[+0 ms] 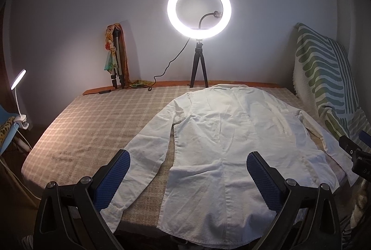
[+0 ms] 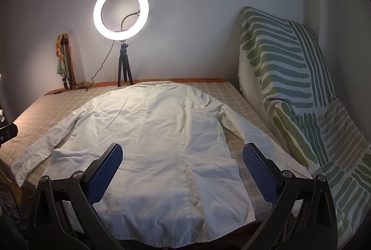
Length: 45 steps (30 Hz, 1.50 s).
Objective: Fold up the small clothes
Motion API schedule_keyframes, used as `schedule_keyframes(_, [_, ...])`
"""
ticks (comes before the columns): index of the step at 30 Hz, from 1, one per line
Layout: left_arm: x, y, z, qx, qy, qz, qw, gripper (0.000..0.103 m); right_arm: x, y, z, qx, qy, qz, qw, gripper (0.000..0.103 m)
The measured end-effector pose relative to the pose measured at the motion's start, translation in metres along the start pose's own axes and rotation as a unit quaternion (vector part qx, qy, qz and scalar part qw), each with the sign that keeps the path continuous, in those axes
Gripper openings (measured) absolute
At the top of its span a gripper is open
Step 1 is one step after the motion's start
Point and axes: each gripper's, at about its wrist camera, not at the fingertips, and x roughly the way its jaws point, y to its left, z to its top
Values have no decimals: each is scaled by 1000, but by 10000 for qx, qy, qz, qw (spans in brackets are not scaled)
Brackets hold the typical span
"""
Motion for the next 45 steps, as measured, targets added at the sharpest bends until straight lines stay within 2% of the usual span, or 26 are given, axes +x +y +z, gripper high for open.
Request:
schedule_keyframes(11, [4, 37, 17, -51, -177, -129, 9997, 94, 7, 13, 38, -62, -215, 86, 9997, 103])
schedule_keyframes(16, [11, 58, 17, 9, -163, 76, 9998, 89, 17, 32, 50, -271, -229, 245, 9991, 103])
schedule_keyframes(20, [28, 82, 17, -143, 125, -141, 9997, 88, 28, 49, 58, -411, -154, 509, 9977, 103])
schedule_keyframes(22, [39, 96, 18, -239, 291, -229, 9990, 80, 33, 58, 62, -453, -128, 618, 9970, 103])
schedule_keyframes(28, [81, 133, 14, -359, 770, -456, 9953, 80, 54, 84, 69, -569, -108, 1023, 9931, 103])
schedule_keyframes(30, [98, 147, 9, -494, 975, -477, 9929, 80, 61, 92, 68, -561, -109, 1206, 9911, 103])
schedule_keyframes(33, [125, 169, -2, -789, 1289, -524, 9871, 73, 76, 102, 63, -560, 10, 1401, 9885, 103])
schedule_keyframes(40, [175, 195, -28, -1213, 1942, -723, 9707, 59, 111, 115, 53, -480, 487, 1999, 9774, 86])
schedule_keyframes(44, [190, 195, -32, -1189, 2078, -812, 9675, 56, 120, 122, 56, -420, 614, 2288, 9706, 82])
schedule_keyframes(45, [193, 194, -33, -1191, 2114, -853, 9663, 50, 120, 124, 57, -432, 602, 2312, 9701, 82])
